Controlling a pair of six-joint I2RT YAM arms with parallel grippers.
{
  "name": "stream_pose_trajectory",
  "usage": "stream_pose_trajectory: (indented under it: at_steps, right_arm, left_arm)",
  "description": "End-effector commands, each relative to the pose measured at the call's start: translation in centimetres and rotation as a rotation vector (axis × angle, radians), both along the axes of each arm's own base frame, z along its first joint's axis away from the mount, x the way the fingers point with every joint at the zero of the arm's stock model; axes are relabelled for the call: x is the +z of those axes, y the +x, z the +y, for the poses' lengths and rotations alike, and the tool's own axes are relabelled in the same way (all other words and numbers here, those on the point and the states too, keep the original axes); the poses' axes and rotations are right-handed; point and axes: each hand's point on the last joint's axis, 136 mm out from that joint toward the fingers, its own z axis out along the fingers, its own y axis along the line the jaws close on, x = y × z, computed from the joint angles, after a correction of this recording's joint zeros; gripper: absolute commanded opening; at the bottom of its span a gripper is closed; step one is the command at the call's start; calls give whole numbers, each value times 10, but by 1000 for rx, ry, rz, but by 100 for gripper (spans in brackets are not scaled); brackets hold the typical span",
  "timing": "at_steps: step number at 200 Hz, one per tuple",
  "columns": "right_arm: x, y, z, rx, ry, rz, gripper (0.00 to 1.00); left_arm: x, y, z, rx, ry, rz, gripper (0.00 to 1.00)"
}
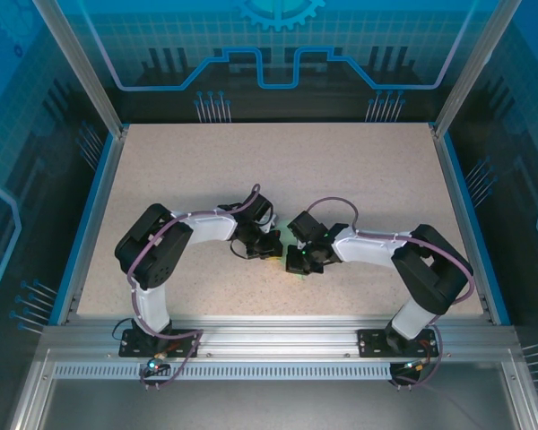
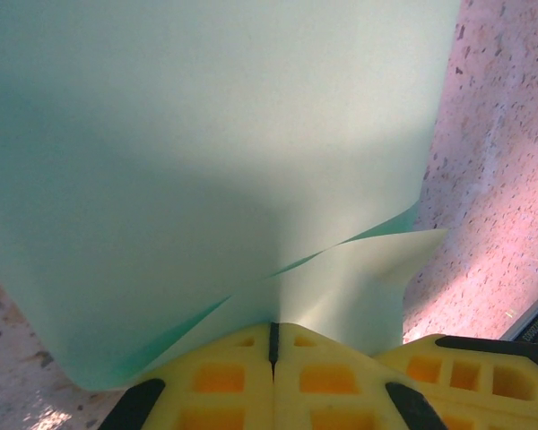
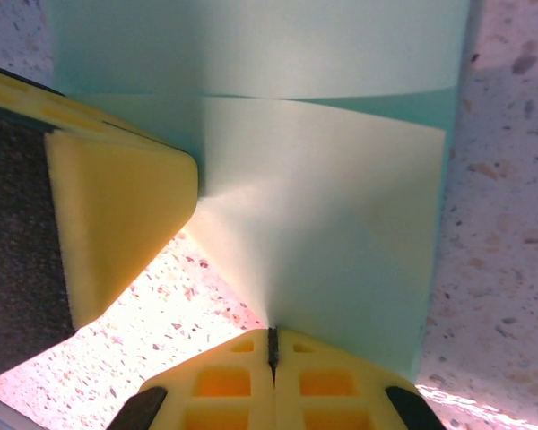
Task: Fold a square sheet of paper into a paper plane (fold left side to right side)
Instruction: Third fold the triangle at the center of the table.
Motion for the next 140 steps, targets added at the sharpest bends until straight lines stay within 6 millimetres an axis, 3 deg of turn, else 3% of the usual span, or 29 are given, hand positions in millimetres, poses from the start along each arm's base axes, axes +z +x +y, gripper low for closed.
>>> stream_pose_trajectory:
  at_steps: [1, 140]
  right_arm:
    - [-11, -13, -14, -7, -62, 48, 0]
    - [-24, -44, -54, -41, -137, 115, 0]
  left_arm:
    - [-33, -19, 19, -21, 135, 59, 4]
    - [-36, -18, 21, -27, 158, 60, 3]
